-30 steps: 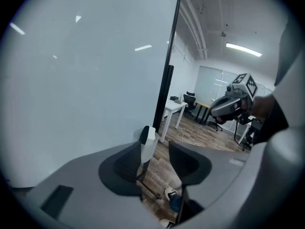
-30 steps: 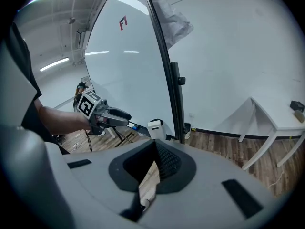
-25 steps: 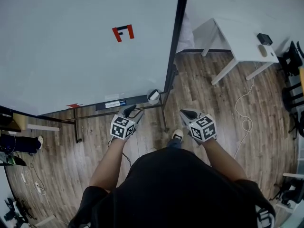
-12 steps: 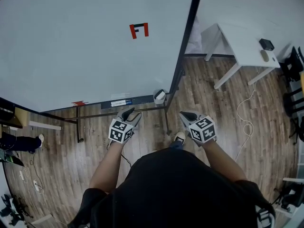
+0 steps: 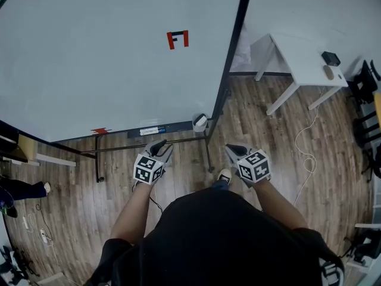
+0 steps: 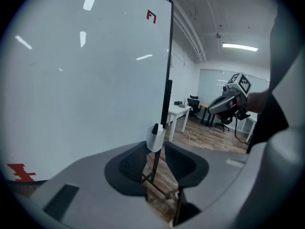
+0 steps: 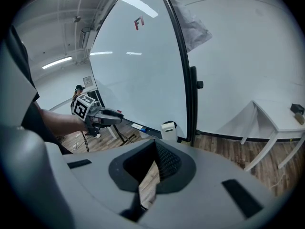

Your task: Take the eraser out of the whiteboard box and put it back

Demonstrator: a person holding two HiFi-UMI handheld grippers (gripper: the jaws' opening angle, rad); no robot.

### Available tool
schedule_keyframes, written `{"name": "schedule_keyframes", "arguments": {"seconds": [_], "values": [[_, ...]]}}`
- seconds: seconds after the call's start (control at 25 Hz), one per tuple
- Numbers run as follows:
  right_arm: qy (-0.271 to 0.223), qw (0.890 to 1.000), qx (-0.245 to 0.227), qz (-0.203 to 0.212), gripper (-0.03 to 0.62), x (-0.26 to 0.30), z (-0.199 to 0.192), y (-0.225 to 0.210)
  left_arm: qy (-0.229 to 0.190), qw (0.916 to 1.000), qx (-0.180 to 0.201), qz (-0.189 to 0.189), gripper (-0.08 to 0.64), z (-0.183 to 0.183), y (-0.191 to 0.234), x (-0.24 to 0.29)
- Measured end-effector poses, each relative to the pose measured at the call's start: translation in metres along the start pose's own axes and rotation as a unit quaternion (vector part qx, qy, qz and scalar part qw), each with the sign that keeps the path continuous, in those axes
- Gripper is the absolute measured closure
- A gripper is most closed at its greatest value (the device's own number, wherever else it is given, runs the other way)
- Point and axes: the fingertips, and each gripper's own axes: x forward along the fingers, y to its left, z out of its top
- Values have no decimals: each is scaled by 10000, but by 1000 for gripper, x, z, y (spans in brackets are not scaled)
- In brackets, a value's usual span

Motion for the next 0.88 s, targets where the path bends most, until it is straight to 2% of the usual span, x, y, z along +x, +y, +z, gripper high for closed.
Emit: {"name": "schedule_keyframes", "arguments": {"seconds": [0.24, 0.48, 0.88], "values": [[-51, 9999, 34, -81, 598, -7, -4, 3, -33, 10000, 46, -44, 445, -3, -5, -6], [-32, 9998, 94, -175, 598, -12, -8, 3, -111, 9998, -126, -74, 453, -3, -7, -13], [-128, 9997, 97, -184, 598, -13, -8, 4, -129, 9999, -110, -19, 465, -9, -7, -19]]}}
